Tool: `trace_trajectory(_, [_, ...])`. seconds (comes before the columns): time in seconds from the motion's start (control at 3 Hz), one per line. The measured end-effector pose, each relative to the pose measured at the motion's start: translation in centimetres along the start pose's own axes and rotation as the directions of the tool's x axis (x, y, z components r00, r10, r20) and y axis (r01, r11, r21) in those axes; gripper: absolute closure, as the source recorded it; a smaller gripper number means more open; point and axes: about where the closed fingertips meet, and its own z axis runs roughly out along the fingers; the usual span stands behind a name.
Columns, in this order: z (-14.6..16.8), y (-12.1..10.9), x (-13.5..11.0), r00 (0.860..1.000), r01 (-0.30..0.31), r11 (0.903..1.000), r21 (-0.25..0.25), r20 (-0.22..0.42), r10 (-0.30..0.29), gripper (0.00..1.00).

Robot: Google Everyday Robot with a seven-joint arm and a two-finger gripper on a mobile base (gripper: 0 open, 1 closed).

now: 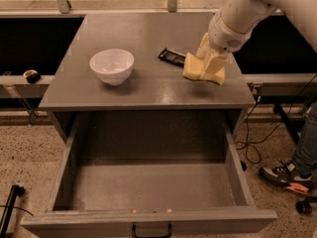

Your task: Pick sponge from top drawer and place on counter

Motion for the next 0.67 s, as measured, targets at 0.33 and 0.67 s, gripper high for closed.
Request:
trace_trajectory(0.33, [4.7, -1.0, -1.0, 0.999, -0.016, 0.9992, -0.038, 0.04, 0.017, 0.5])
trace_trajectory(0.67, [6.3, -1.2, -1.4, 0.998, -0.006, 0.998, -0.063, 0.061, 0.01, 0.27])
